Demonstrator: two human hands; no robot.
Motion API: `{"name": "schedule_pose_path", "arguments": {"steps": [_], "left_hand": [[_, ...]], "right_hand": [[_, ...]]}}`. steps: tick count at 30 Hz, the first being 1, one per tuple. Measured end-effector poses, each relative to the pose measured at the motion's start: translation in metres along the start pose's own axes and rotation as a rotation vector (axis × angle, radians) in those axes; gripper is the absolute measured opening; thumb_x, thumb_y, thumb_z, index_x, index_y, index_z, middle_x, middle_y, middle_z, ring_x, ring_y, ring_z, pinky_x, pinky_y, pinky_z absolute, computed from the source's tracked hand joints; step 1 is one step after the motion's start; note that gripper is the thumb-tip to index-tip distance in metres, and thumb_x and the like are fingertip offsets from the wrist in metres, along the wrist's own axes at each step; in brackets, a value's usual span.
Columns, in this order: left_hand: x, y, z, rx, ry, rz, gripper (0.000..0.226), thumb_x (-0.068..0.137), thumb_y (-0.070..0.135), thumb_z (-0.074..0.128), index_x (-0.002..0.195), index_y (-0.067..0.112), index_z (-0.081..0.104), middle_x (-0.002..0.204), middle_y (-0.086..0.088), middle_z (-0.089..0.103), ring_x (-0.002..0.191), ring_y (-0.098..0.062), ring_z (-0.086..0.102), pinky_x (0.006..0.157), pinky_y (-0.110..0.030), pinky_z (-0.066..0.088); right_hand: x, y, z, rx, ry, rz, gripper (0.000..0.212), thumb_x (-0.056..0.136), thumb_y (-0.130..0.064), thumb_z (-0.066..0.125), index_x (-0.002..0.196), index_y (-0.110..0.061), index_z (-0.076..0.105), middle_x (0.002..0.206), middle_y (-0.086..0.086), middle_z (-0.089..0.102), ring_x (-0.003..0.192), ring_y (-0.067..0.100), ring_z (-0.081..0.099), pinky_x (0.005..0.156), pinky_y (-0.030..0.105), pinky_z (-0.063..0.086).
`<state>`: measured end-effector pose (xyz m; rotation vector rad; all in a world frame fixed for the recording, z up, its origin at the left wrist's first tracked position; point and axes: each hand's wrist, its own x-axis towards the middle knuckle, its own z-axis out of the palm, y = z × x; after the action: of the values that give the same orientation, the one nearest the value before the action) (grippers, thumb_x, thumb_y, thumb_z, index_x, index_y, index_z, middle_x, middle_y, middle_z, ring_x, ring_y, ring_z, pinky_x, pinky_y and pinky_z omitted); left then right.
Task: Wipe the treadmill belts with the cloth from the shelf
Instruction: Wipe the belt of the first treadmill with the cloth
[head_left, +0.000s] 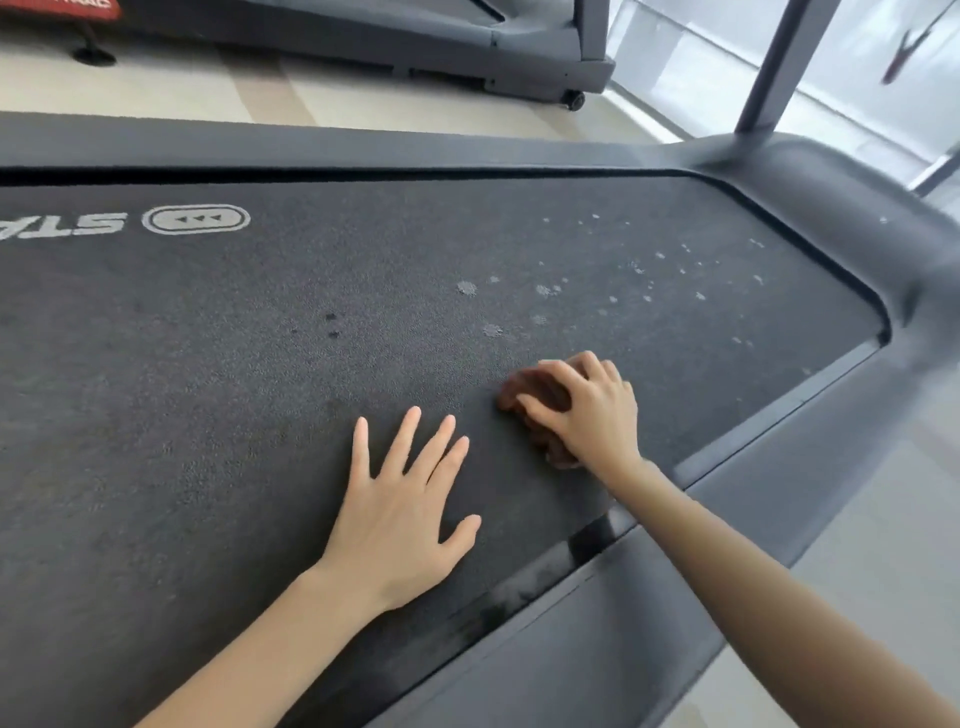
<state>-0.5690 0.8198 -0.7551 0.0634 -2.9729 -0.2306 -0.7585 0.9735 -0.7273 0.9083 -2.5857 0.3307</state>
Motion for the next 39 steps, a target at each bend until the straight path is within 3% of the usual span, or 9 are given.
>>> {"name": "schedule_pose_path", "arguments": {"steps": [3,6,13,18,21,25,27,34,39], "left_hand": [[-0.001,0.002,0.003,0.004,-0.015,-0.002,0.069,0.085,0.056,0.033,0.139,0.014,0.048,0.149,-0.004,0.039,0.140,-0.033,0.028,0.104,-0.065,0.020],[-0.001,0.002,0.002,0.000,0.000,-0.001,0.069,0.085,0.056,0.033,0.138,0.014,0.049,0.148,-0.004,0.041,0.140,-0.033,0.029,0.104,-0.066,0.021],[0.012,0.004,0.008,-0.002,0.042,0.012,0.068,0.084,0.053,0.033,0.132,0.010,0.054,0.143,-0.007,0.047,0.136,-0.035,0.036,0.102,-0.069,0.022],[0.053,0.020,0.013,-0.026,0.016,0.059,0.067,0.084,0.053,0.032,0.132,0.013,0.055,0.143,-0.004,0.048,0.135,-0.030,0.038,0.103,-0.066,0.024],[0.063,0.027,0.020,-0.011,0.013,0.065,0.067,0.085,0.053,0.031,0.135,0.013,0.052,0.145,-0.004,0.045,0.137,-0.031,0.035,0.105,-0.063,0.019],[0.061,0.028,0.020,-0.002,0.045,0.065,0.066,0.087,0.053,0.031,0.137,0.014,0.050,0.146,-0.003,0.043,0.138,-0.029,0.033,0.105,-0.060,0.018],[0.062,0.029,0.018,-0.007,0.044,0.051,0.066,0.086,0.053,0.031,0.136,0.014,0.051,0.146,-0.003,0.043,0.138,-0.029,0.033,0.106,-0.061,0.019],[0.091,0.036,0.019,-0.019,0.016,0.030,0.067,0.084,0.054,0.031,0.134,0.014,0.053,0.144,-0.003,0.046,0.136,-0.028,0.036,0.105,-0.066,0.023],[0.130,0.056,0.022,-0.047,0.013,0.049,0.071,0.084,0.053,0.026,0.137,0.011,0.049,0.146,-0.004,0.043,0.139,-0.024,0.033,0.110,-0.061,0.021]], "right_hand": [[0.044,0.023,0.006,-0.076,-0.137,0.298,0.044,0.085,-0.061,0.055,0.118,-0.031,0.060,0.114,0.008,0.054,0.110,0.036,0.049,0.087,0.046,0.041],[0.039,0.019,-0.002,-0.050,-0.195,0.362,0.044,0.086,-0.061,0.054,0.120,-0.033,0.057,0.119,0.007,0.052,0.113,0.036,0.046,0.093,0.048,0.037],[-0.070,-0.005,-0.039,-0.015,-0.098,0.020,0.044,0.077,-0.067,0.048,0.106,-0.037,0.064,0.094,-0.001,0.056,0.083,0.027,0.054,0.072,0.040,0.045],[-0.056,0.022,-0.025,0.005,-0.025,-0.063,0.043,0.074,-0.066,0.053,0.100,-0.035,0.068,0.086,-0.002,0.057,0.078,0.025,0.057,0.066,0.036,0.048],[-0.011,0.066,-0.010,-0.066,-0.029,0.120,0.047,0.075,-0.067,0.052,0.104,-0.033,0.066,0.090,0.003,0.057,0.088,0.031,0.058,0.070,0.039,0.050],[0.050,0.137,-0.002,-0.166,-0.135,0.518,0.048,0.085,-0.063,0.053,0.121,-0.030,0.057,0.118,0.012,0.055,0.110,0.037,0.051,0.088,0.047,0.043],[0.057,0.141,0.002,-0.172,-0.132,0.586,0.049,0.087,-0.061,0.051,0.124,-0.030,0.055,0.122,0.014,0.053,0.112,0.039,0.049,0.092,0.049,0.039],[-0.013,0.084,-0.017,-0.183,-0.060,0.281,0.043,0.081,-0.063,0.052,0.109,-0.033,0.064,0.098,0.010,0.057,0.091,0.036,0.056,0.077,0.041,0.039],[-0.052,0.067,-0.030,-0.094,-0.015,0.018,0.043,0.077,-0.064,0.049,0.101,-0.034,0.068,0.085,0.003,0.055,0.075,0.029,0.055,0.068,0.038,0.044]]}}
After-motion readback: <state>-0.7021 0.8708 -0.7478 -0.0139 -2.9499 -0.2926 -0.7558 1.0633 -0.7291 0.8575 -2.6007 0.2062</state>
